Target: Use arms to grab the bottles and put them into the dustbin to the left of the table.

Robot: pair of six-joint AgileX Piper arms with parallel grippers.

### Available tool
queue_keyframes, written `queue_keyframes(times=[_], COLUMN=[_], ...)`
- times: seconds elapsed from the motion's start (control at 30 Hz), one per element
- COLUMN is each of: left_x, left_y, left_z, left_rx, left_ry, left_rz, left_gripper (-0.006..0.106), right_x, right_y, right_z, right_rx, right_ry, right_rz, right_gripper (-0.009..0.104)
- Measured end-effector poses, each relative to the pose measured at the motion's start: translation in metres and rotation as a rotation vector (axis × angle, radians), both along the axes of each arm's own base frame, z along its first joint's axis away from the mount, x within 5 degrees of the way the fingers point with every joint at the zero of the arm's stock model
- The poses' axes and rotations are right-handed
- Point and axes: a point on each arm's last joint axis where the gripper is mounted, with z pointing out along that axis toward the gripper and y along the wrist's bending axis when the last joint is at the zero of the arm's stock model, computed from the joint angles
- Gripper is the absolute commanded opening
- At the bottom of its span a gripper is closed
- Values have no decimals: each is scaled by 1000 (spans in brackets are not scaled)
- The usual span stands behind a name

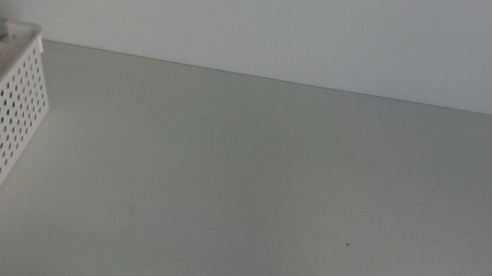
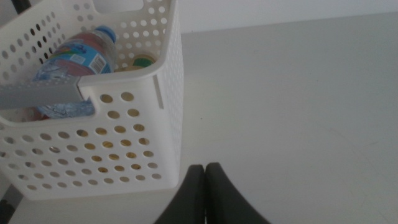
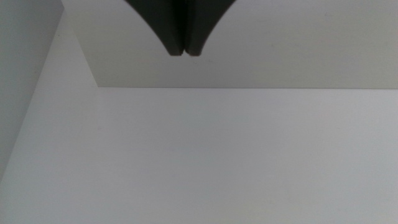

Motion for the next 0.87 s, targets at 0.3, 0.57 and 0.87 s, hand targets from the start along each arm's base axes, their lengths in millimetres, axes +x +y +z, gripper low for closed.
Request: queue_keyframes(times=[0.3, 0.57, 0.87], left_x=[0, 0, 0], left_y=[0, 0, 0], left_z=[0, 0, 0], left_rx=[0, 0, 0], left_ry=[0, 0, 0], left_rz=[0, 0, 0], left_gripper=[-2, -2, -2], right_x=[-37, -64, -64], right_y=[-2, -3, -3], right_z=[-67, -169, -187], right_rx=[-1, 18, 22], right_ry=[20, 121, 125], right_rz=[1, -1, 2], right_gripper=[-1, -1, -1])
